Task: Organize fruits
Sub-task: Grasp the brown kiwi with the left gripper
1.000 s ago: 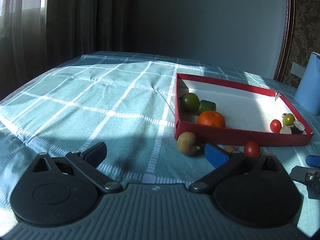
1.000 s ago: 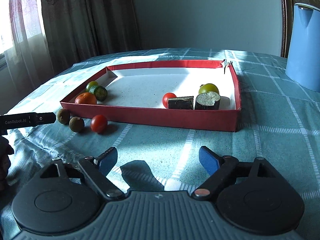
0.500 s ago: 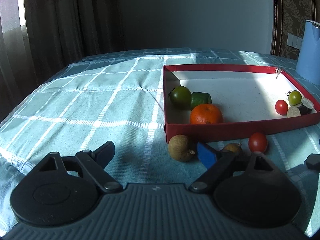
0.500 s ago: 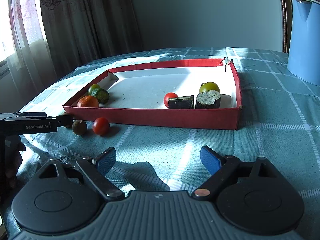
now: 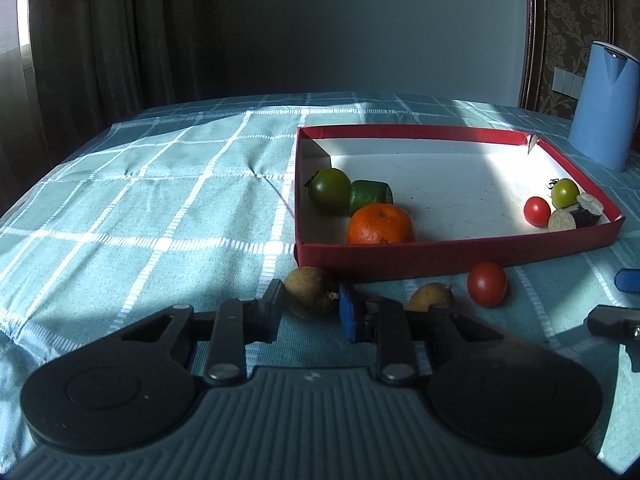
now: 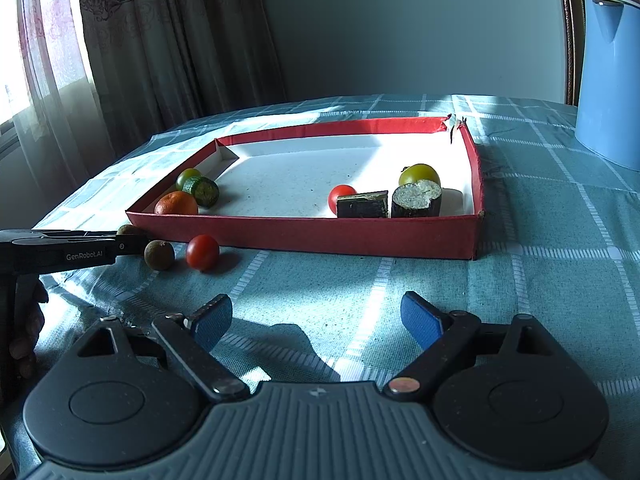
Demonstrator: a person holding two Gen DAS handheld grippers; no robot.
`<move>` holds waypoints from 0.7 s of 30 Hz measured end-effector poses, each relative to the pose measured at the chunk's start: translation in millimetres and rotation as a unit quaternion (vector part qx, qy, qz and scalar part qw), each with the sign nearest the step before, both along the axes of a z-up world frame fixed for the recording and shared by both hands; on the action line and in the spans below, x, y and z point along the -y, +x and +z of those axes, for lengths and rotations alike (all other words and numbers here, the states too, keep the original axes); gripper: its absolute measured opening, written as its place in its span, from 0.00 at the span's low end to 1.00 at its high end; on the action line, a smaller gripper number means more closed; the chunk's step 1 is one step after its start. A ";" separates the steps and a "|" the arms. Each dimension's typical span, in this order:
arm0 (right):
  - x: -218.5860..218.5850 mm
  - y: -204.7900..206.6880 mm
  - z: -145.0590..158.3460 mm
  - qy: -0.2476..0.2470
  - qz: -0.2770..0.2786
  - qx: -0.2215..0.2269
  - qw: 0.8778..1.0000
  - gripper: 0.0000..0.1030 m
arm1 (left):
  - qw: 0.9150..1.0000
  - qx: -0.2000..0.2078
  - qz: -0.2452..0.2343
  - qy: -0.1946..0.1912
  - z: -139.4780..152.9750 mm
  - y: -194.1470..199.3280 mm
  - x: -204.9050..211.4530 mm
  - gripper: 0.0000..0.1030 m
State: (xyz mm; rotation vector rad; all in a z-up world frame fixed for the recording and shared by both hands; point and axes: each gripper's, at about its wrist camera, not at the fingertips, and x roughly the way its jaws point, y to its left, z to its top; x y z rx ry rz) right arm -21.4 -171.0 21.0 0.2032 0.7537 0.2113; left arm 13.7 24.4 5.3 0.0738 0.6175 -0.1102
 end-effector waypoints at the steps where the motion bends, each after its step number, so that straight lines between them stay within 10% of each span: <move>1: -0.4 0.1 -0.1 -0.001 0.000 0.000 1.000 0.89 | 1.000 0.000 0.001 0.000 0.1 -0.3 0.1 0.26; 21: -3.2 -0.1 -1.4 -0.006 0.002 -0.001 1.000 0.91 | 0.999 0.051 -0.012 -0.004 38.1 13.2 15.5 0.25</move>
